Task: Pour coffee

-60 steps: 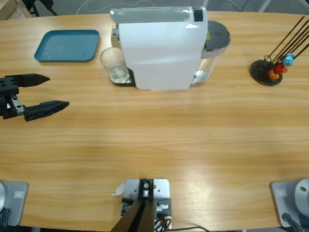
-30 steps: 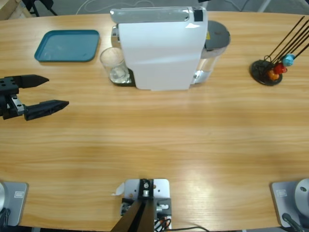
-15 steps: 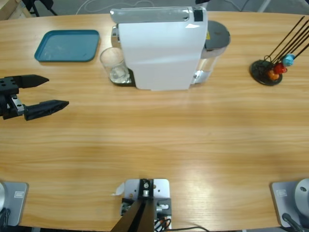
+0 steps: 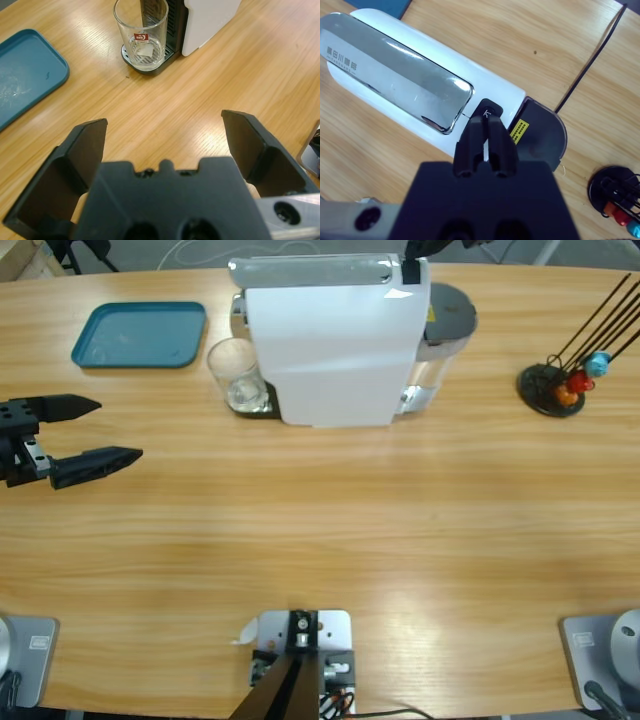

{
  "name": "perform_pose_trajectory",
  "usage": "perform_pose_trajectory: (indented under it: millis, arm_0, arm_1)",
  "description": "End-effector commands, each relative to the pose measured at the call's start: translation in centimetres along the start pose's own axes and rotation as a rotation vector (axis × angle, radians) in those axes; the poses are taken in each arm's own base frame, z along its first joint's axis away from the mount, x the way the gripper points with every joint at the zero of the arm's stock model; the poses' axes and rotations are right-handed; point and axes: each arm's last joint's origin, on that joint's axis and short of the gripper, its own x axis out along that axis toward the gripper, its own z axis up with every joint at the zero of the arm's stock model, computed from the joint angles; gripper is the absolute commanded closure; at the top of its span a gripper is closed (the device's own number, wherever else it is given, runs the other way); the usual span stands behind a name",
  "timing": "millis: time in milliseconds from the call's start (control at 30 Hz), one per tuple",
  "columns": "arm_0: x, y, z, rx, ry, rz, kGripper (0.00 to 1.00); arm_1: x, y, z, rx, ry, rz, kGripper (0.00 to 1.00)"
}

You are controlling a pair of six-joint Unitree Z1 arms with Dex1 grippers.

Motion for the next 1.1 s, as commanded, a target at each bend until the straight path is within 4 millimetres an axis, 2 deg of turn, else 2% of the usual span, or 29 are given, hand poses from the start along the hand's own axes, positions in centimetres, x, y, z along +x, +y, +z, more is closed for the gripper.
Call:
perform_pose_trajectory:
  millis: [33,267,433,467,500,533,567,633,767,967,1100]
  arm_0:
    - [0.3,-0.1,-0.7,-0.008,0.027,0.007,0.000]
    - [0.1,-0.1,-0.8,-0.007,0.022,0.007,0.000]
    - [0.1,-0.1,-0.7,-0.007,0.021,0.008,0.000]
    - [0.1,-0.1,-0.8,-0.007,0.021,0.008,0.000]
    - [0.1,-0.1,-0.8,-0.007,0.020,0.008,0.000]
    - [0.1,-0.1,-0.8,-0.007,0.019,0.008,0.000]
    - [0.1,-0.1,-0.8,-0.007,0.019,0.008,0.000]
    - [0.1,-0.1,-0.8,-0.006,0.016,0.007,0.000]
    - [0.0,-0.1,-0.8,-0.006,0.014,0.008,0.000]
    - [0.0,-0.1,-0.8,-0.006,0.015,0.008,0.000]
    - [0.1,-0.1,-0.8,-0.006,0.015,0.008,0.000]
  arm_1:
    - [2.2,0.1,-1.5,-0.018,0.075,-0.008,1.000]
    - [1.7,0.1,-1.7,-0.019,0.079,-0.020,1.000]
    - [-1.7,0.4,-0.4,-0.065,-0.026,-0.015,1.000]
    - [-2.7,0.6,0.0,-0.082,-0.052,0.004,0.944]
    - [-3.7,0.8,0.5,-0.094,-0.079,0.019,0.491]
    - [-4.6,1.0,0.8,-0.107,-0.109,0.023,0.131]
    - [-5.3,1.2,0.9,-0.117,-0.134,0.028,0.007]
    - [-5.7,1.6,1.0,-0.123,-0.145,0.032,0.000]
    - [-4.4,1.7,0.7,-0.113,-0.106,0.030,0.000]
    - [-3.4,1.4,0.5,-0.064,-0.064,-0.002,0.000]
    - [-3.7,1.3,0.6,-0.033,-0.064,-0.042,0.000]
